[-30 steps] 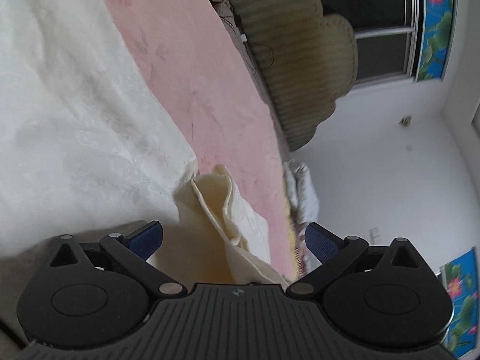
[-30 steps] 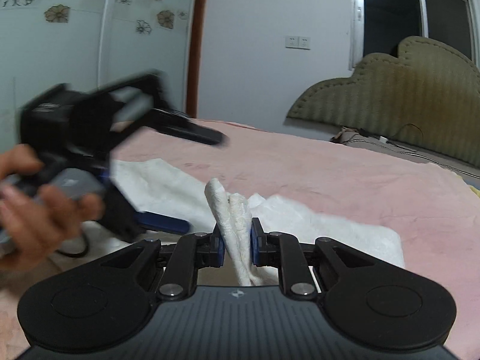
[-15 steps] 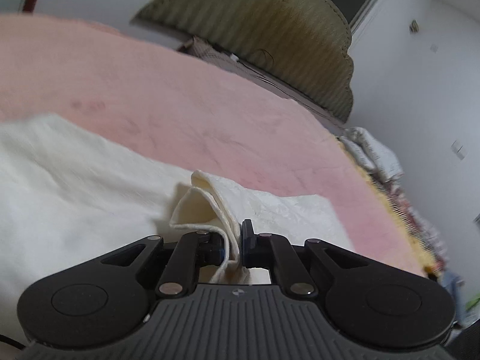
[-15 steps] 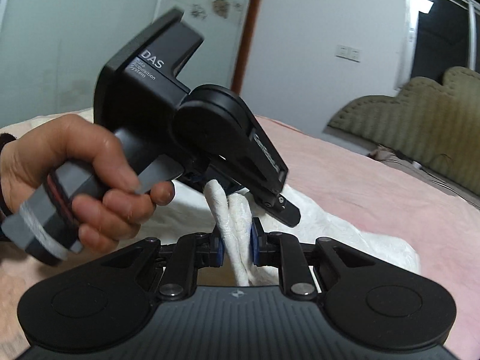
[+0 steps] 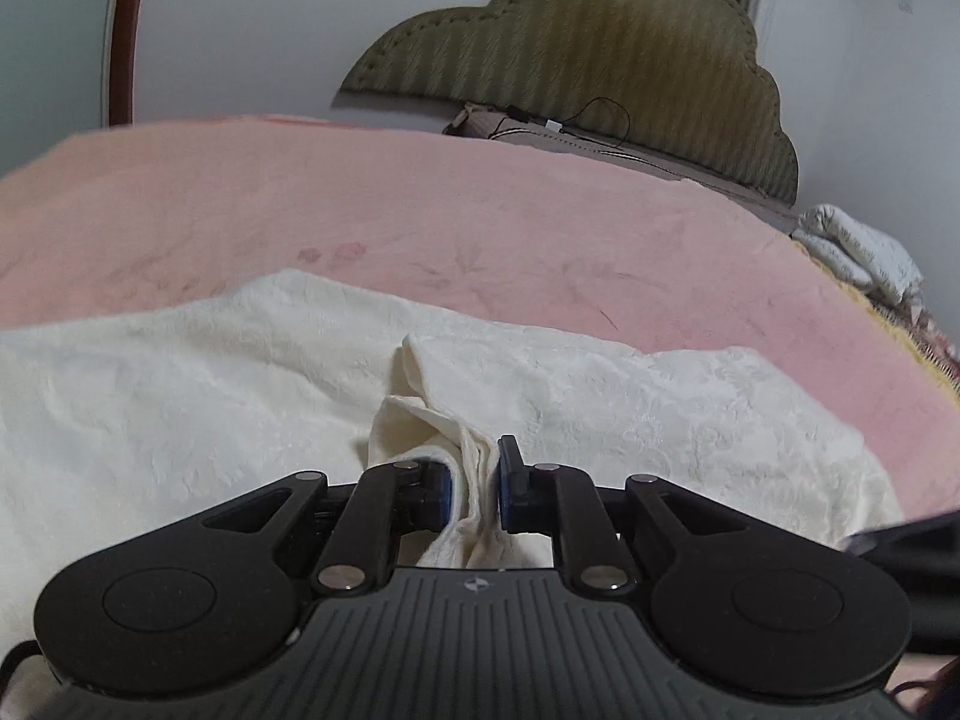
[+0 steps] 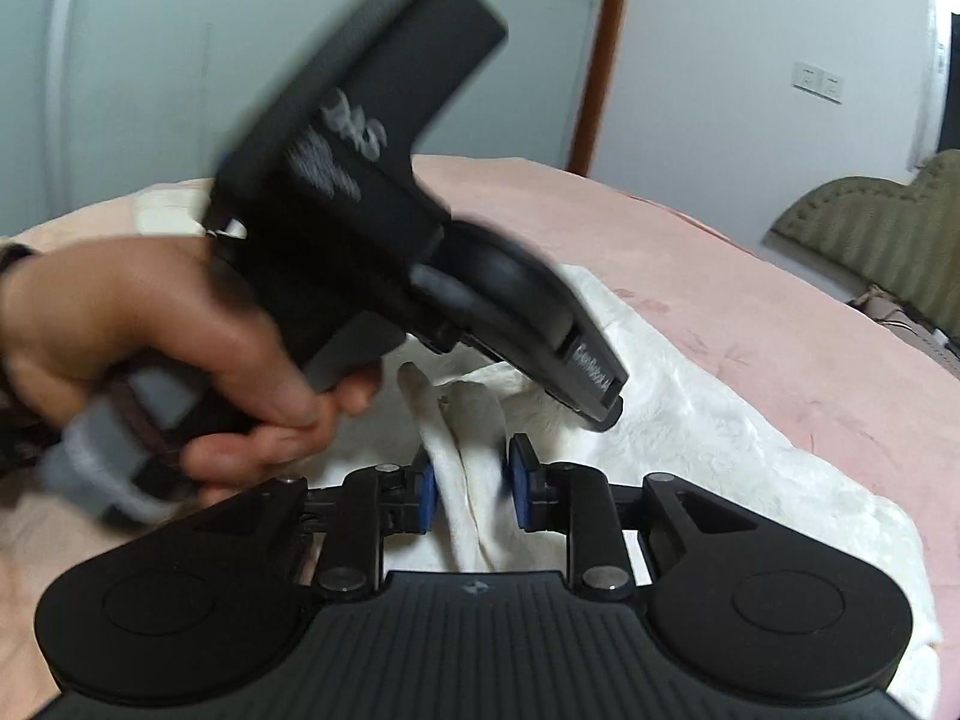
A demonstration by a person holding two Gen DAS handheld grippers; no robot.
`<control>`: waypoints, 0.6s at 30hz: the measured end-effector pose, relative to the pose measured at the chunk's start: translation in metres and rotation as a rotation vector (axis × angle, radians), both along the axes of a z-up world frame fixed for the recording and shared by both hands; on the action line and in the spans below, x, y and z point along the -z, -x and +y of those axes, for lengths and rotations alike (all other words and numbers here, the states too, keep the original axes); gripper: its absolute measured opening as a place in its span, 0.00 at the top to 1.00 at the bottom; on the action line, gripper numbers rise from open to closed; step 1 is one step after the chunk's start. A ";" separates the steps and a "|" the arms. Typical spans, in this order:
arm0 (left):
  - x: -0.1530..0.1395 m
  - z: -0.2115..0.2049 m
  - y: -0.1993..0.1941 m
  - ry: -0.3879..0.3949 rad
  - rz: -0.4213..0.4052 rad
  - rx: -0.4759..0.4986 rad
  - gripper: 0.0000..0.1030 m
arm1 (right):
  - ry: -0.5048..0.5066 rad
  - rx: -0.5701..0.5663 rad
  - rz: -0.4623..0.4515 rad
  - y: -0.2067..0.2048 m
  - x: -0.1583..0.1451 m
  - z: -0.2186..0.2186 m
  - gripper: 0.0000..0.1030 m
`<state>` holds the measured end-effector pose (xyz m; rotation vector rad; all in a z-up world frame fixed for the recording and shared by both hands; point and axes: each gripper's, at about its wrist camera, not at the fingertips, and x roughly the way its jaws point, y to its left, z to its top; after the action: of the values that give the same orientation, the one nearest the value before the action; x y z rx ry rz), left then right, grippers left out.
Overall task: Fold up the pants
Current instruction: 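Fold the pant leg end over with the left tool toward the right tool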
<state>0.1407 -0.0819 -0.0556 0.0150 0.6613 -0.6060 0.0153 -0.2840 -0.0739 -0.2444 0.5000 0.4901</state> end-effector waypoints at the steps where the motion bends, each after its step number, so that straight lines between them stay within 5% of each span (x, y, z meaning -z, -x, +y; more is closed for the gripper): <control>1: -0.001 -0.001 0.002 -0.007 -0.018 0.000 0.84 | -0.060 -0.002 0.016 0.005 -0.007 -0.015 0.77; 6: -0.011 0.003 0.012 0.018 -0.085 -0.024 0.84 | -0.241 0.257 -0.020 0.017 -0.026 -0.104 0.77; 9: -0.009 0.005 0.009 -0.004 -0.030 -0.013 0.84 | -0.247 0.444 0.105 0.009 -0.005 -0.138 0.77; 11: -0.004 0.007 0.006 -0.021 0.013 -0.009 0.77 | -0.244 0.416 0.188 0.008 0.015 -0.139 0.78; 14: -0.009 0.021 0.006 0.001 0.021 -0.061 0.57 | -0.156 0.443 0.103 0.019 0.016 -0.117 0.76; 18: -0.026 0.044 0.004 0.019 -0.001 -0.157 0.54 | -0.075 0.278 0.001 0.020 0.007 -0.066 0.76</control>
<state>0.1364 -0.0383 -0.0294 -0.0542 0.6487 -0.4607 -0.0047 -0.3505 -0.0806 -0.1000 0.5061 0.2377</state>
